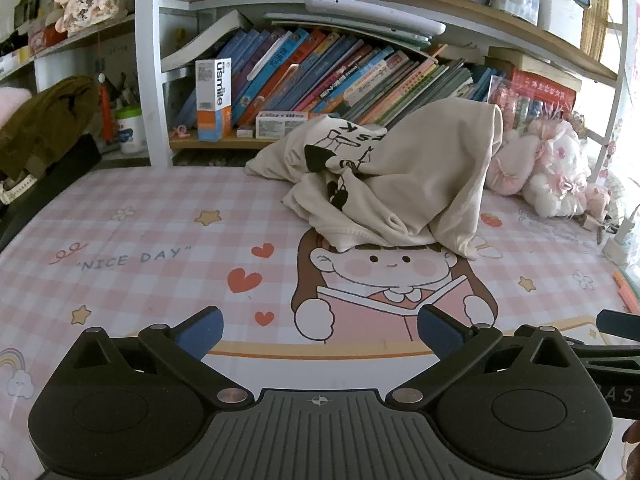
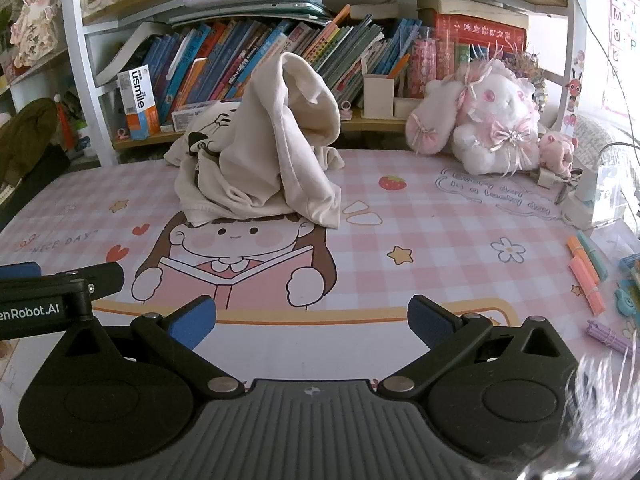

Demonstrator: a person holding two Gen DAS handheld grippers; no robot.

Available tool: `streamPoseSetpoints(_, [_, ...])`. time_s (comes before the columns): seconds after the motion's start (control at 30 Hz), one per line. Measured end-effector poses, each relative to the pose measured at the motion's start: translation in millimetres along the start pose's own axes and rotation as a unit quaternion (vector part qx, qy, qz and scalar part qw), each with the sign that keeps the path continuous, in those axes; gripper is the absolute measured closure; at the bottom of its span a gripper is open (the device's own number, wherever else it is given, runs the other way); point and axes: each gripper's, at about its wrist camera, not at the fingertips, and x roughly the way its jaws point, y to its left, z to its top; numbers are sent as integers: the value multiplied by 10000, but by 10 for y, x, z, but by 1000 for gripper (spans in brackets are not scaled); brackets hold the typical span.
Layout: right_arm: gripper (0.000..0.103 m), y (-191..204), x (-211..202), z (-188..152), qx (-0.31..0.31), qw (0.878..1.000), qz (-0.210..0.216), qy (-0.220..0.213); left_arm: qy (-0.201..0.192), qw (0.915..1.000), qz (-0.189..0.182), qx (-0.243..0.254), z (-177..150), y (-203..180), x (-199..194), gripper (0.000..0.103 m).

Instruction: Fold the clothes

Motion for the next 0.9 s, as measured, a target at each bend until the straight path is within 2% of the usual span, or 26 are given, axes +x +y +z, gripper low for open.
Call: streamPoseSetpoints(0.9, [0, 4, 40, -15, 1, 10000, 33, 36, 48, 10000, -35, -41, -41, 24, 29, 0])
